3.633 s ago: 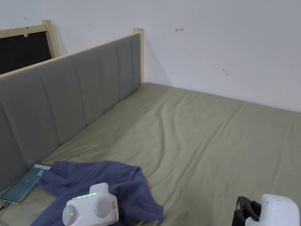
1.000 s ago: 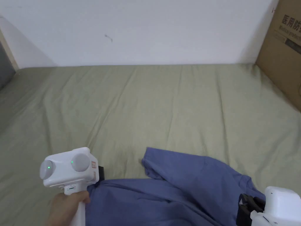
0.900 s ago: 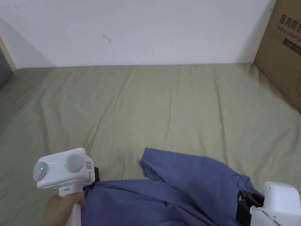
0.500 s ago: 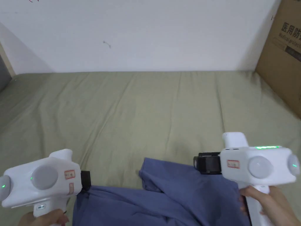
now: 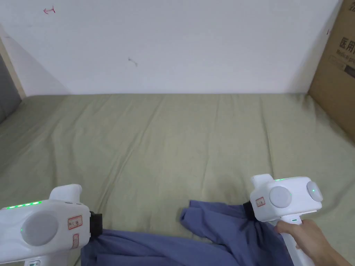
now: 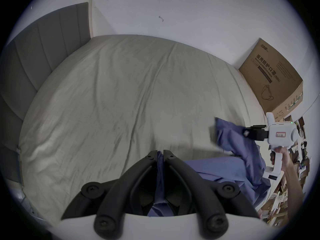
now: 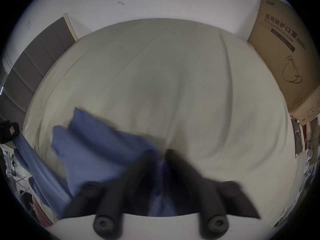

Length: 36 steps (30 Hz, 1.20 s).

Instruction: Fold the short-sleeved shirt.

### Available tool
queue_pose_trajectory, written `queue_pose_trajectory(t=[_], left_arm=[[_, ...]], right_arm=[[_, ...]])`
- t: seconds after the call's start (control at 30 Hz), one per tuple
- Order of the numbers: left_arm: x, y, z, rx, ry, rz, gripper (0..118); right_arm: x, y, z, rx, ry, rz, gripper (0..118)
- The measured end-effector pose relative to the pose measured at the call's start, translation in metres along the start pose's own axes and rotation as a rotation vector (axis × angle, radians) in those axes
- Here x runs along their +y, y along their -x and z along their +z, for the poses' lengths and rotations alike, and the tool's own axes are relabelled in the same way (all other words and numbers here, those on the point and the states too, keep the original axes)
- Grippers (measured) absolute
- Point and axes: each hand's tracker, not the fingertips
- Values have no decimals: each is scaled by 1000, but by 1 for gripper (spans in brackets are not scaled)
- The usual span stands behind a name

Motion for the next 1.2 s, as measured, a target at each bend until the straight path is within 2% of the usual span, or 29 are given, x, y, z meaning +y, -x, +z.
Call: queue_pose_trajectory(t=[0.03,0.07,0.17,0.3,0.43,0.53,0.7,0.83,0.97,1.2], left_arm=[[1,0,6,11,-9,-14,5],[2,2,12,7,-15,-10,5],[8,8,33,-4,-45,26,5],[16,9,67,43,-106,-14,5],[27,10,107,44,-170,-32,5],[41,11,136,78,-226,-41,5],[68,9,186,117,-331,-79,5],[90,5,229,104,-418,-65,5],[120,0,263,114,-489,-79,5],[208,-10,301,114,-612,-78,5]], right_arm=[[4,-4,5,1,-3,-20,4],[7,-6,12,55,2,-62,4],[6,-14,39,66,-52,-107,4],[10,-25,98,89,-153,-133,4],[18,-38,178,41,-277,-113,4],[23,-54,239,18,-371,-141,4],[29,-83,321,-23,-496,-194,4],[34,-103,376,30,-586,-283,4],[48,-98,421,2,-643,-273,4],[121,-99,468,34,-735,-352,4]])
